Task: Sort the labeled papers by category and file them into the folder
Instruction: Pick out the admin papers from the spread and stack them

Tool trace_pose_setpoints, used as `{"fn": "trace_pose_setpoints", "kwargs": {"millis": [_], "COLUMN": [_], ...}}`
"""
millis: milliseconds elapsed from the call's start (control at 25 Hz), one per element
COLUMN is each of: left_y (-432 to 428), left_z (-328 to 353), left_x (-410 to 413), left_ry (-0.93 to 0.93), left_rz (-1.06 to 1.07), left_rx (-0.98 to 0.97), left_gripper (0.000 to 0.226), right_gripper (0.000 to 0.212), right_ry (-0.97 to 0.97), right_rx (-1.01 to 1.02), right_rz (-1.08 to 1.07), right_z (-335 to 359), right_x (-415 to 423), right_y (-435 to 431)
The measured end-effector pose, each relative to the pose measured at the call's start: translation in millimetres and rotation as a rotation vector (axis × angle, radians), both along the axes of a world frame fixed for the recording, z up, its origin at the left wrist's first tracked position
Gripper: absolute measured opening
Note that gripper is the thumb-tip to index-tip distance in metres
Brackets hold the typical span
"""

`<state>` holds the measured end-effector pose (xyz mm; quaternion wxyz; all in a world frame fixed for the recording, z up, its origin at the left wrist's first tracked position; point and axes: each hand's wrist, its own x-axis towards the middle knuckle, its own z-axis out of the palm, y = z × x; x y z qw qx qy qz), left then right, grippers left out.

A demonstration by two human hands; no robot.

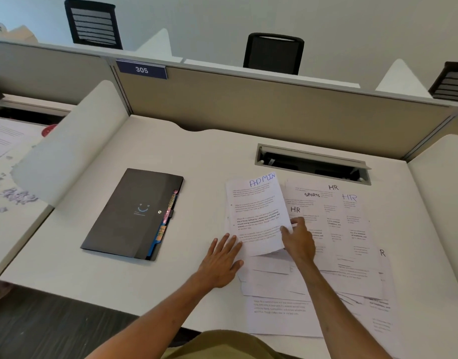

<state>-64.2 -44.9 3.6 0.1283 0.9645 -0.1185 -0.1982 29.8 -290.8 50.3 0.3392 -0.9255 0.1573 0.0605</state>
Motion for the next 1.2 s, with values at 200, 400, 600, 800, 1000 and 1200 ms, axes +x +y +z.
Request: {"fn": "trace_pose_setpoints", "kwargs": {"millis": [200, 400, 600, 800, 1000, 1200], "left_y": [8, 39, 89, 134, 151, 156], "left_z": [12, 53, 88, 79, 53, 58], "left_x": [3, 26, 34, 26, 14, 10], "left_ry": [-0.025, 0.103, 0.282, 0.309, 0.317, 0.219], "left_rz": [0.125, 0.724, 0.879, 0.929, 0.964, 1.015], "left_rx": [-0.216, -0.834, -1.226, -1.223, -1.191, -1.224], "left_gripper": [0.069, 0.074, 0.041, 0.027, 0.038, 0.037], "right_gripper": [0.028, 0.016, 0.013, 0.018, 0.022, 0.037], "right_ry": [0.029, -0.010, 0.079, 0.149, 0.234, 0.067], "right_rx": [0.126, 0.697, 0.714, 0.675, 0.543, -0.162], "right_rz": [-0.069, -0.301, -0.185, -0.060, -0.007, -0.055], "right_z": [-10, 15, 25, 17, 4, -15], "right_x": [-15, -32, -36, -55, -57, -39], "right_y": [-1, 17, 62, 100, 107, 72]}}
